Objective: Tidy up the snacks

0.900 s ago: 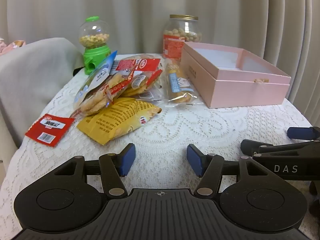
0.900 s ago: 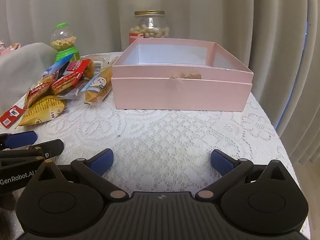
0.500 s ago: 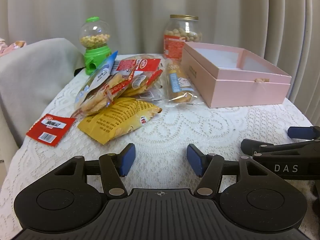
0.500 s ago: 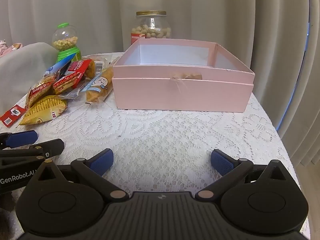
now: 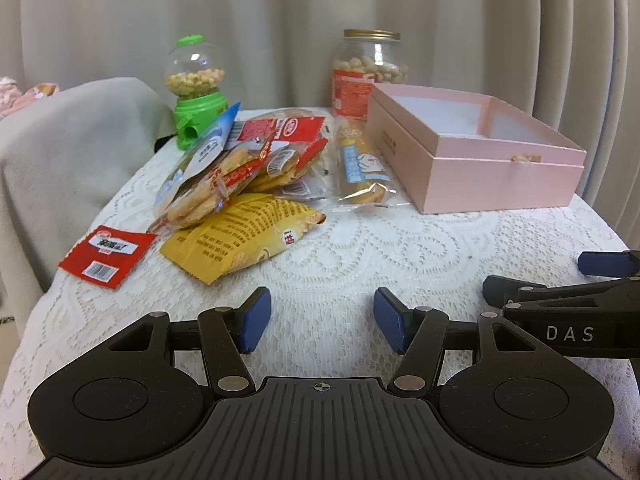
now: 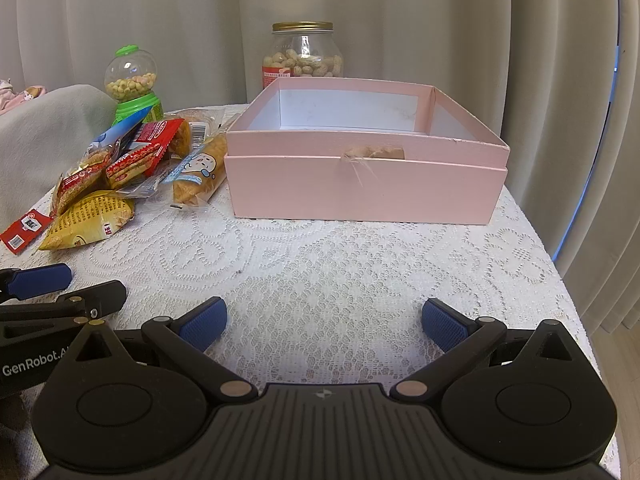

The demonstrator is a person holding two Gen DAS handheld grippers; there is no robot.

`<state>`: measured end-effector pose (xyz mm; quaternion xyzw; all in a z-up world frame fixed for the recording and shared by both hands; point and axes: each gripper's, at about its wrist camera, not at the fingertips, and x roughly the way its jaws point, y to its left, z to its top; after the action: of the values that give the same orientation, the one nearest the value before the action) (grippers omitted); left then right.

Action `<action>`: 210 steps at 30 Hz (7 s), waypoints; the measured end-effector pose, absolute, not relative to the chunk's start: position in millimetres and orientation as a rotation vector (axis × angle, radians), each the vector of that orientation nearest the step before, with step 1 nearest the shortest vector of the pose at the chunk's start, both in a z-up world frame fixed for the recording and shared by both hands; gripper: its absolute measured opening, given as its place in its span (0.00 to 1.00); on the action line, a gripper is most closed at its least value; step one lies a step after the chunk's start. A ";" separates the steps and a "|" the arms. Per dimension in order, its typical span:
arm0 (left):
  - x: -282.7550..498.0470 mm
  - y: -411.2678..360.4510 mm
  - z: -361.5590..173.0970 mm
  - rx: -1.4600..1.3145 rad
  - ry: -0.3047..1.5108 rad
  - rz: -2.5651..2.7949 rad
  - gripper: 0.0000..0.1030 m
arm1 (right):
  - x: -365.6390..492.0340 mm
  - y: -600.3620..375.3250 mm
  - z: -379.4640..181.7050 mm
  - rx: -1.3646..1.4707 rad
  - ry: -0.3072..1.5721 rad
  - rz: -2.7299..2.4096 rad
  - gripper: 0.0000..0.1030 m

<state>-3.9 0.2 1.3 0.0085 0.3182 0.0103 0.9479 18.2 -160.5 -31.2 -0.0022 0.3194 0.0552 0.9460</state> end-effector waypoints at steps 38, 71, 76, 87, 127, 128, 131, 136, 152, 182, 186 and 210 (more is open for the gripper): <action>-4.3 -2.1 0.8 0.014 0.644 0.023 0.62 | 18.4 -160.8 -31.0 -0.005 0.651 0.113 1.00; -4.2 -1.5 0.9 0.013 0.644 0.022 0.62 | 18.2 -160.4 -31.2 -0.005 0.651 0.114 1.00; 1.4 1.8 5.1 0.019 0.676 -0.005 0.61 | 18.3 -160.4 -30.7 -0.005 0.656 0.114 1.00; 20.0 63.8 32.3 -0.073 0.793 -0.193 0.42 | 41.7 -150.9 -14.9 0.014 0.869 0.048 1.00; 42.3 190.4 30.3 -0.103 0.720 0.050 0.34 | 78.7 -28.9 4.5 -0.032 0.816 0.210 0.99; 42.9 190.2 29.6 -0.101 0.724 0.053 0.34 | 76.9 -33.5 4.5 -0.027 0.818 0.206 0.99; 44.4 189.5 28.1 -0.100 0.725 0.053 0.34 | 72.9 -42.3 4.6 -0.013 0.819 0.206 0.99; 45.3 185.9 29.0 -0.126 0.730 0.015 0.34 | 59.3 -43.7 6.6 -0.029 0.799 0.247 0.99; 25.3 217.3 42.3 -0.404 0.874 -0.029 0.34 | 35.3 -22.0 24.6 -0.099 0.741 0.379 0.95; 51.4 147.0 27.6 0.063 0.789 -0.154 0.50 | 26.5 -82.6 -1.5 0.005 0.726 0.219 0.95; 39.6 132.4 30.0 0.160 0.790 -0.132 0.51 | 28.4 -101.5 -7.9 0.039 0.701 0.148 0.95; 15.5 134.6 25.8 0.095 0.793 -0.245 0.63 | 44.4 -85.1 3.3 0.176 0.766 0.291 0.95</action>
<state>15.5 134.6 25.8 0.0462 0.3851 -0.1187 0.9141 44.4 -85.1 3.3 0.0857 0.3720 0.1411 0.9135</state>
